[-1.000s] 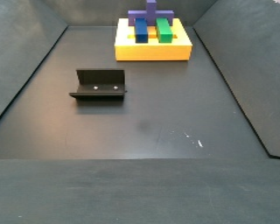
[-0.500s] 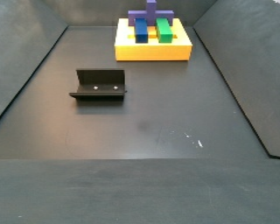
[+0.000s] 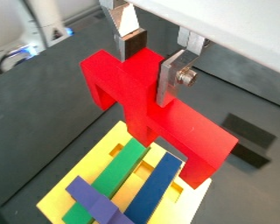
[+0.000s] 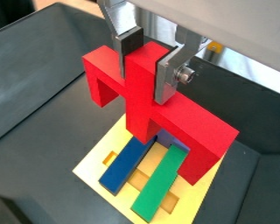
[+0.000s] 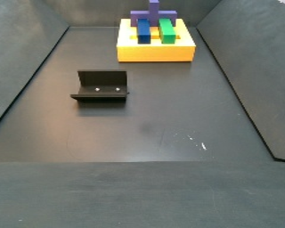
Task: Pick up the red object. Move up. Move to above the board. Insert the red object.
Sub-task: Move to above the board, then insert the red object.
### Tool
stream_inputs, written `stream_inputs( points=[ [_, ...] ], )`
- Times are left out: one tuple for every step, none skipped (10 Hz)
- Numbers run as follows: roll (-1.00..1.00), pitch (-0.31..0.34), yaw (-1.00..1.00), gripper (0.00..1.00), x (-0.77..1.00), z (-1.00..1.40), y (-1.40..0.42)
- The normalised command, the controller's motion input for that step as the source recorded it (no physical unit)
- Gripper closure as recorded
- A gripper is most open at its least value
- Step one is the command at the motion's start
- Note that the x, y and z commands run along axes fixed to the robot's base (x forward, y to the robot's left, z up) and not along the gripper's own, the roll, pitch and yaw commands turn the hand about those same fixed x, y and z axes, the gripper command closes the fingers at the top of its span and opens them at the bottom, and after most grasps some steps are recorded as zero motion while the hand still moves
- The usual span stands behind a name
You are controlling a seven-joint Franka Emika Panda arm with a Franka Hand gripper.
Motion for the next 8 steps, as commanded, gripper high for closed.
stream_inputs(
  points=[
    [0.04,0.204,0.41,1.0,0.07,0.03,-0.02],
    [0.03,0.169,0.21,1.0,0.07,0.03,-0.02],
    [-0.32,-0.053,0.0,1.0,0.0,-0.45,0.37],
    [-0.37,-0.153,0.07,1.0,0.03,-0.41,0.37],
    [-0.35,-0.151,0.04,1.0,0.01,-0.44,0.33],
    [-0.34,-0.144,0.03,1.0,0.0,-0.47,0.3],
    [-0.34,-0.144,0.04,1.0,0.0,-0.47,0.26],
    [-0.3,-0.154,0.05,1.0,-0.01,-0.52,0.21]
  ],
)
